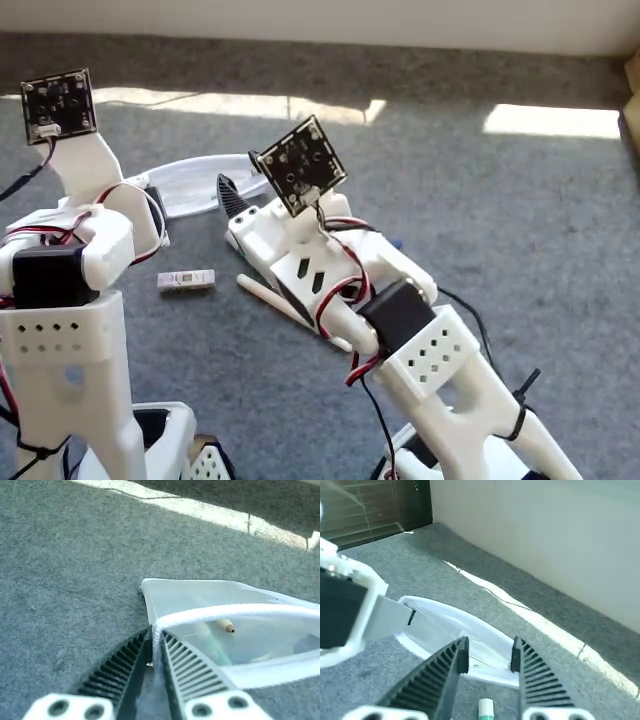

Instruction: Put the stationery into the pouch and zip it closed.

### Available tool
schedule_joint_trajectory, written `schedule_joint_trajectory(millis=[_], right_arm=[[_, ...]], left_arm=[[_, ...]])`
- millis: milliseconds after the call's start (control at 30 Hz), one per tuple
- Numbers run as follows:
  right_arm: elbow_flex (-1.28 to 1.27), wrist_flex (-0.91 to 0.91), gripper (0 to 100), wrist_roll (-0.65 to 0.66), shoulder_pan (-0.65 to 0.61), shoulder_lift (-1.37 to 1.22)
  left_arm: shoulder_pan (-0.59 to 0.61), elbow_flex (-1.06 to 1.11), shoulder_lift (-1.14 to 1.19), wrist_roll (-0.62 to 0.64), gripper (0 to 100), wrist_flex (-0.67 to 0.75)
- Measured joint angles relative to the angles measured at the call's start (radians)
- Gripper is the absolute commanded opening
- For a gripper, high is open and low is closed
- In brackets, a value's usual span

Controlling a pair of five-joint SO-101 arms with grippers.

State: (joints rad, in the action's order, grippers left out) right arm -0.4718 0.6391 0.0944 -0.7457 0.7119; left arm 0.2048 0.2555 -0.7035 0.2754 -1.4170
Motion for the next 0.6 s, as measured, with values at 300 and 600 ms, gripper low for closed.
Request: schedule_joint_trajectory(millis=[300, 600], right_arm=[[0.172, 0.193, 11.8, 0.000, 0.000, 0.000], [0.175, 0.196, 11.8, 0.000, 0.009, 0.000]], left_arm=[[0.161, 0.000, 0.002, -0.020, 1, 0.000], [0.281, 0.000, 0.002, -0.020, 1, 0.000]])
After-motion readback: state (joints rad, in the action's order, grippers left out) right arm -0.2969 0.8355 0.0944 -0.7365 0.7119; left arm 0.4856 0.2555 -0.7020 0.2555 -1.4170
